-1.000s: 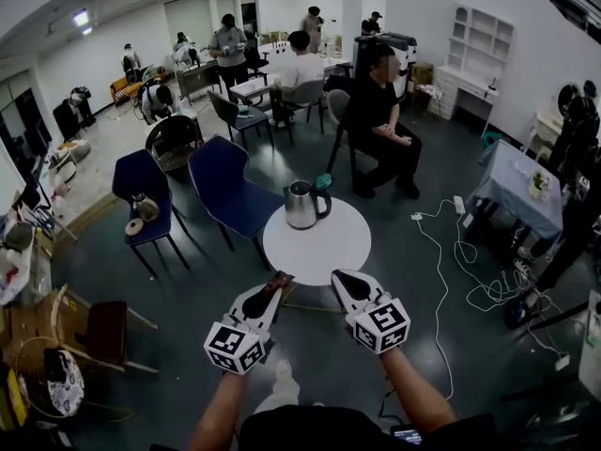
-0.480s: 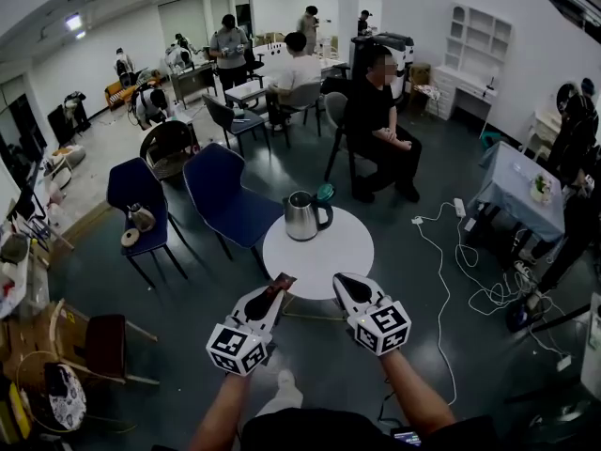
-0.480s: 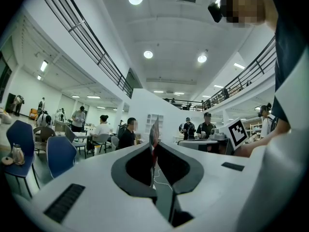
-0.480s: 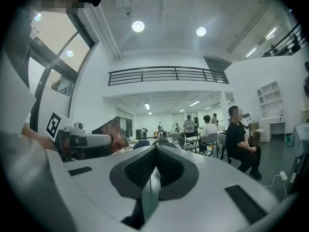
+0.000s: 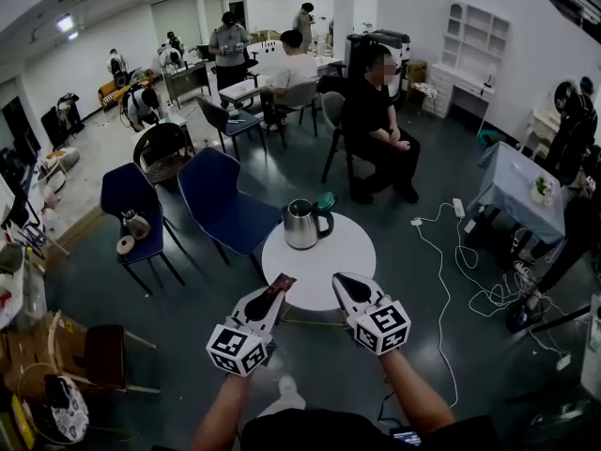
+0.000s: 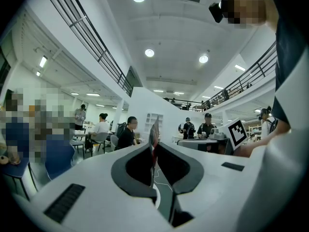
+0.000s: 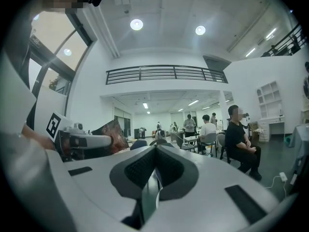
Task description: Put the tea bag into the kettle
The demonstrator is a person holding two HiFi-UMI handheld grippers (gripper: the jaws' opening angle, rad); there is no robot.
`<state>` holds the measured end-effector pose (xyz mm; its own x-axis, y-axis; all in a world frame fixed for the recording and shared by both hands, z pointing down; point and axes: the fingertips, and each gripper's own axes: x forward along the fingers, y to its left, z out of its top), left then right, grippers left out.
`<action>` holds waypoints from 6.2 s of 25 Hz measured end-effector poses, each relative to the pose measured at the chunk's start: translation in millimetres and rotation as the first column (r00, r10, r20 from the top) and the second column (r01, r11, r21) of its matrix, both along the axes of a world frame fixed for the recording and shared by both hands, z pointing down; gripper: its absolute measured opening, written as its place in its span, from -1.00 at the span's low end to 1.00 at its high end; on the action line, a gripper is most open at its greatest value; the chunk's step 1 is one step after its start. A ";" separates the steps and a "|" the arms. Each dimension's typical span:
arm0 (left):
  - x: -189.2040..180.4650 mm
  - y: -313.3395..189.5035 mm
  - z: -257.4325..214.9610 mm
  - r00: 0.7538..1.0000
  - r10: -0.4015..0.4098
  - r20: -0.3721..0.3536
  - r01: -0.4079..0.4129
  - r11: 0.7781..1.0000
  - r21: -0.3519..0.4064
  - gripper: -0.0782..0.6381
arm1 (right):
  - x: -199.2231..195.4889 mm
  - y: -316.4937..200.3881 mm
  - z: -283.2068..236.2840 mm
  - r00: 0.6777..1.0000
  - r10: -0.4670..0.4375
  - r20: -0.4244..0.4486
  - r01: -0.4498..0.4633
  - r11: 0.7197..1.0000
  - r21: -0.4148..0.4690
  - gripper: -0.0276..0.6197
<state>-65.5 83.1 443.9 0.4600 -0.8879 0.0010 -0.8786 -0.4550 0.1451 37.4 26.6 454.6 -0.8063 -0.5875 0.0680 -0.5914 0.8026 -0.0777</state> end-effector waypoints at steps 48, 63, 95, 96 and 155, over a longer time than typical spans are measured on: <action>-163.6 -149.5 31.4 0.991 0.109 -0.079 -0.111 0.993 -0.026 -0.67 | -143.7 -150.8 13.3 0.986 0.118 -0.117 -0.119 0.993 0.005 -0.87; -151.5 -189.9 39.9 0.991 0.110 -0.073 -0.113 0.993 -0.033 -0.67 | -129.5 -189.2 18.8 0.986 0.131 -0.100 -0.132 0.991 0.005 -0.87; -77.0 -368.6 58.6 0.998 0.055 0.009 -0.054 0.995 -0.086 -0.67 | -51.5 -365.2 30.2 0.994 0.102 -0.047 -0.103 0.995 -0.016 -0.87; -77.0 -373.6 60.2 0.999 0.053 0.013 -0.051 0.995 -0.088 -0.67 | -50.5 -368.2 31.1 0.994 0.101 -0.047 -0.102 0.995 -0.016 -0.87; -60.5 -572.8 278.9 0.850 0.280 0.446 0.001 0.846 -0.534 -0.67 | -31.6 -498.3 126.6 0.987 0.107 -0.122 -0.121 0.986 -0.117 -0.87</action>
